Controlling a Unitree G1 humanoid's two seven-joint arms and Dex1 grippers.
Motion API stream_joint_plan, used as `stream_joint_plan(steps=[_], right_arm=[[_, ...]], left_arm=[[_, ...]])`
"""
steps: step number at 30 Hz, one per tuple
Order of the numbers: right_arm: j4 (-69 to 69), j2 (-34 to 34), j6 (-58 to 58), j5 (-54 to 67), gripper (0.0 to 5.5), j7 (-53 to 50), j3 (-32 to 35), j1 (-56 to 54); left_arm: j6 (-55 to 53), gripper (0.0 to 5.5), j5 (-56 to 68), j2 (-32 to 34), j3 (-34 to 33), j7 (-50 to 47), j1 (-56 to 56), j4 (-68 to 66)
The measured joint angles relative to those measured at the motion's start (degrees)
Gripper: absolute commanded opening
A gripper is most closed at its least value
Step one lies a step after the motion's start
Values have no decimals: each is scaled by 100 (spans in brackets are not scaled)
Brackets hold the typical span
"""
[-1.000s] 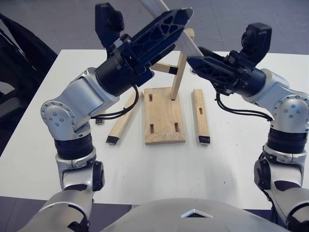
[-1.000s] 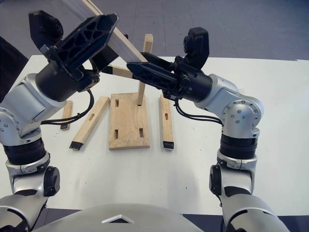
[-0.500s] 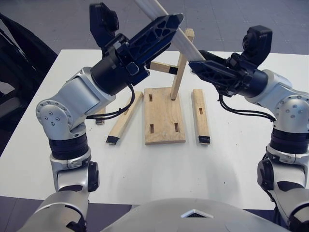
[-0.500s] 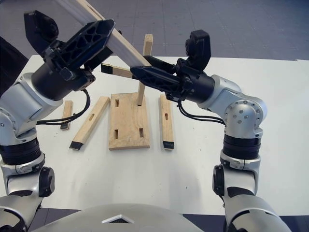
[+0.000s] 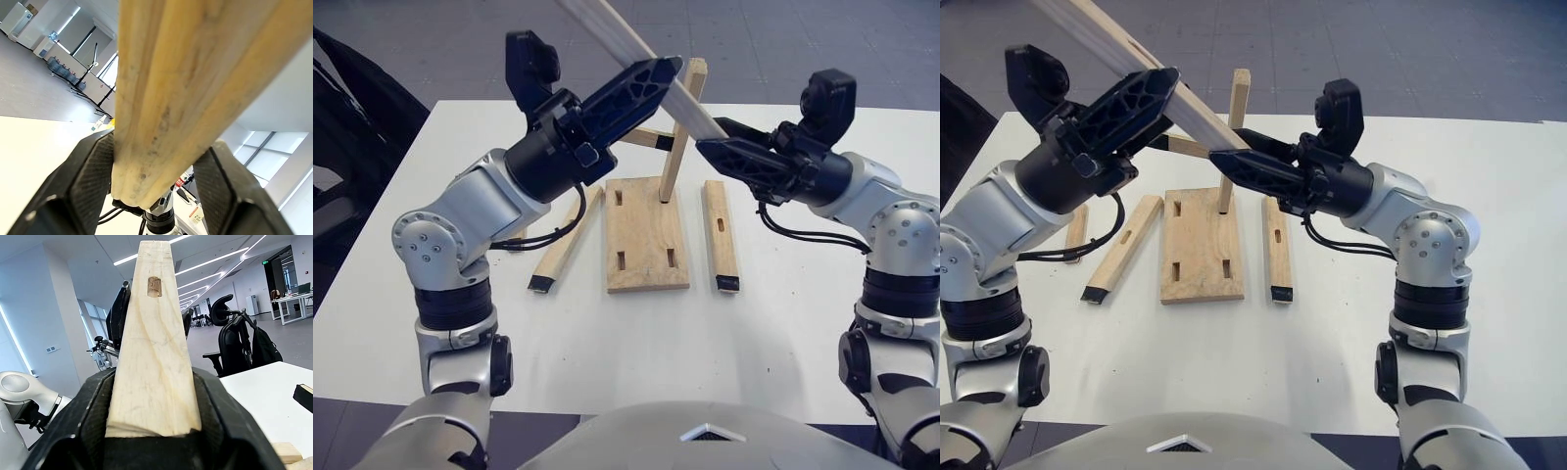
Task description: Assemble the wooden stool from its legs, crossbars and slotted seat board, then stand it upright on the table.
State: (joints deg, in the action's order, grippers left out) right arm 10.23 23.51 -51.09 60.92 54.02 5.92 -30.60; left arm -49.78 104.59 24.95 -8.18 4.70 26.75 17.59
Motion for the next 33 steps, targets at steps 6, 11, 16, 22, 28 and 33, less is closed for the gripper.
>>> stream_joint_plan(steps=[6, 11, 16, 22, 28, 33], right_arm=[[42, 231, 124, -382, 326, 79, -110, 263], [103, 836, 293, -1083, 326, 388, -471, 970], [-466, 1047, 692, -2743, 326, -274, -1379, 1027], [-452, 825, 1194, -4019, 326, -531, -2431, 455], [-525, 850, 1228, -4911, 326, -517, -3278, 450], [-643, 791, 1394, -5282, 326, -366, -3469, 330]], left_arm=[[266, 219, -356, 3, -201, 129, -28, -167], [308, 218, -704, 300, -598, 358, -79, -352], [380, 217, -2221, 1287, -882, 1265, -226, -447], [686, 217, -3907, 1769, -744, 2177, -842, -384], [793, 217, -4368, 1788, -1036, 2418, -867, -602], [759, 217, -4424, 1685, -1090, 2427, -930, -550]])
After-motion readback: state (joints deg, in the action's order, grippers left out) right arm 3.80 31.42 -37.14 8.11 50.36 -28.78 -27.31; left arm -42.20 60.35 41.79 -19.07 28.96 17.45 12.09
